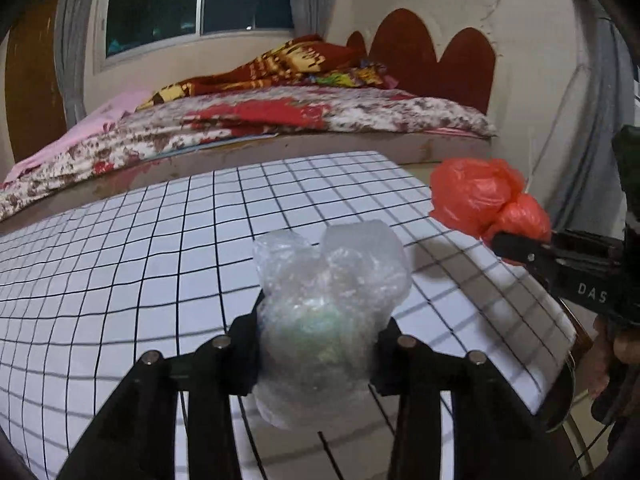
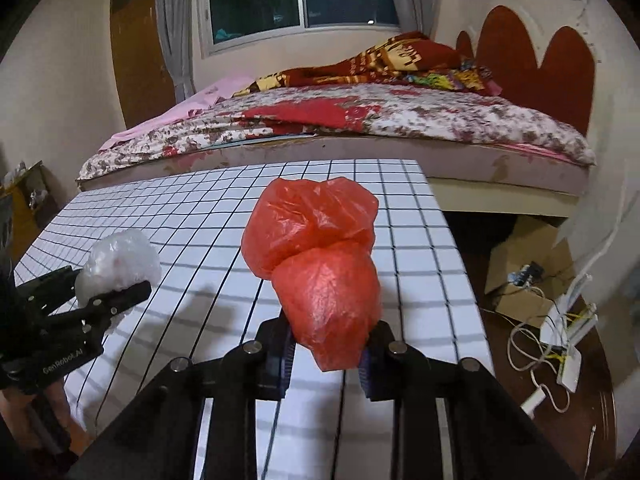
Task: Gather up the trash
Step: 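Lift the clear bag and red bag and carry them over the black bin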
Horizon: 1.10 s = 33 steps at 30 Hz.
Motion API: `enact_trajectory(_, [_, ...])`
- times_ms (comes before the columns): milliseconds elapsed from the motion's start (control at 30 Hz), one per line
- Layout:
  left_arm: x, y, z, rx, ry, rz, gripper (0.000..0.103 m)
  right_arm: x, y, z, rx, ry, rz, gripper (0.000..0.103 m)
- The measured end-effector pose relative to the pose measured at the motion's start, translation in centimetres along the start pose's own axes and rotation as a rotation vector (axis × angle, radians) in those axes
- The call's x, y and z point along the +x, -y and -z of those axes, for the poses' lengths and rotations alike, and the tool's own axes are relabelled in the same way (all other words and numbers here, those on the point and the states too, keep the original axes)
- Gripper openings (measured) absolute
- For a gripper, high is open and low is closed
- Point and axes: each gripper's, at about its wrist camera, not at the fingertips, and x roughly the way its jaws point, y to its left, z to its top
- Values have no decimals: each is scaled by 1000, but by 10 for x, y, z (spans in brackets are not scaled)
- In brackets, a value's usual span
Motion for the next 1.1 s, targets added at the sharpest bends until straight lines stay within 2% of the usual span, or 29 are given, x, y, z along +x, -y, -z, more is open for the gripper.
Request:
enact_trajectory(233, [-35,23,16,5,31,26,42,-66,7,35,7,37,29,27])
enact_trajectory(500, [-65,48,28,19,66,44,42,-120,19,68,19,86,61,27])
enact_trajectory(633, [-76,70,40,41,89,58,42,-138,30,90,51,117,87,27])
enact_trajectory(767, [-80,95,50,60,87,85,42,-146,45,110,98,99,96,27])
enact_trajectory(1100, [-80,149,55,124,76,155,42,-180,91,132,162,119,189,27])
